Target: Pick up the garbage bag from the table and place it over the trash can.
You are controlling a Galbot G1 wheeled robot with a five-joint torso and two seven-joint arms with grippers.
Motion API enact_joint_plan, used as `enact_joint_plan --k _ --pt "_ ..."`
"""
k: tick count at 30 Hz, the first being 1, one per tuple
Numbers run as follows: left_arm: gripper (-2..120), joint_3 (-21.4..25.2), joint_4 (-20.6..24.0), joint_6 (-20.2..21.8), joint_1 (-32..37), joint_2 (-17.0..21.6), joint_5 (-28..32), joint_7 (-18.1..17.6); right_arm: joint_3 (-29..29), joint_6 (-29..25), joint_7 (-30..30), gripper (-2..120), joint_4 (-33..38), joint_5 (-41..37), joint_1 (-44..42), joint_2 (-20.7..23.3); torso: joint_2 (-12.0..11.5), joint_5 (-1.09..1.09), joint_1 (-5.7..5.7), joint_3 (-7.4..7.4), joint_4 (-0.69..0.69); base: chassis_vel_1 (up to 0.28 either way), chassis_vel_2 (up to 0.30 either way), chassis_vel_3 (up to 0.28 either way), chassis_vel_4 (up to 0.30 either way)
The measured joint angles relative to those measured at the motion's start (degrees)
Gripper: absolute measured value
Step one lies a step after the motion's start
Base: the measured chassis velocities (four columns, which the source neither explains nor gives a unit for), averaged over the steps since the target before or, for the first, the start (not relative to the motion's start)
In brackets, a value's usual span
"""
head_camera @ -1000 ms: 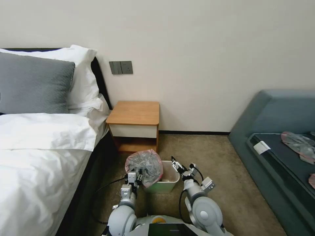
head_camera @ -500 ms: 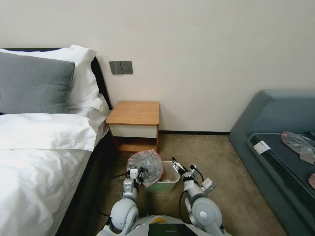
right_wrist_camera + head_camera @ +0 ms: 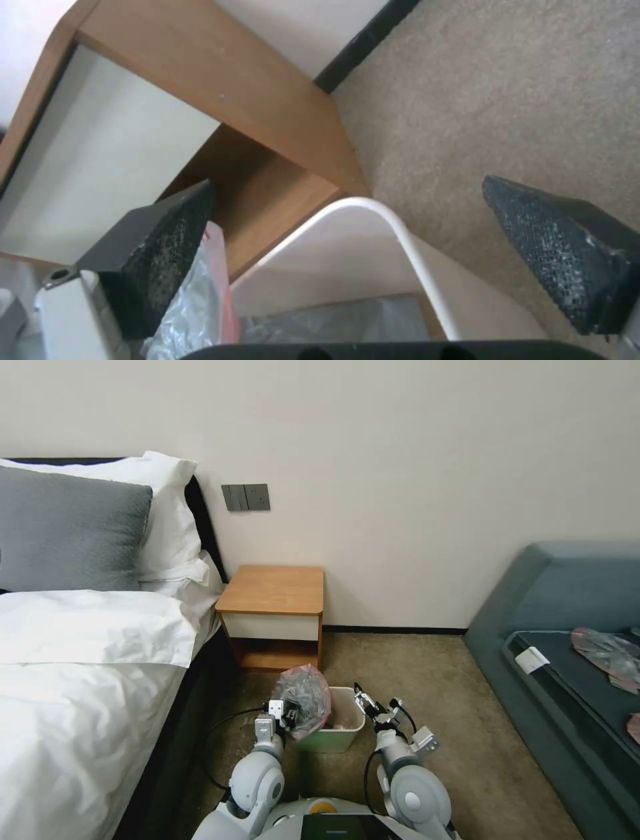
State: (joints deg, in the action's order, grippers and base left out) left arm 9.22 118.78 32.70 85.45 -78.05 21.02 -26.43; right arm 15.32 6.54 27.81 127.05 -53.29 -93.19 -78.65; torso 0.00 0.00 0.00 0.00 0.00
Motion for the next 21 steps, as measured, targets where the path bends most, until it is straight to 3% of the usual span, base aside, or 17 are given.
enact_joint_plan --k 12,18,21 --pt "40 -0.13 -0.75 0.34 -0.13 -0.28 0.23 -0.95 0.04 -0.84 -0.09 100 0.33 1.83 -1.00 -0.45 0.00 0.01 0.00 -0.01 0.01 0.000 0.000 0.000 0.000" --pt "20 -0.26 -0.55 -1.00 0.37 -0.33 0.31 -0.97 0.22 -0.90 -0.11 100 1.00 1.94 -1.02 -0.21 0.00 -0.01 0.00 -0.01 0.00 0.000 0.000 0.000 0.000" --pt "10 -0.34 -0.40 -5.58 1.18 -0.03 0.77 0.42 0.24 -0.88 -0.15 100 1.55 1.97 -0.52 -0.04 0.00 -0.02 0.00 0.00 -0.02 0.000 0.000 0.000 0.000"
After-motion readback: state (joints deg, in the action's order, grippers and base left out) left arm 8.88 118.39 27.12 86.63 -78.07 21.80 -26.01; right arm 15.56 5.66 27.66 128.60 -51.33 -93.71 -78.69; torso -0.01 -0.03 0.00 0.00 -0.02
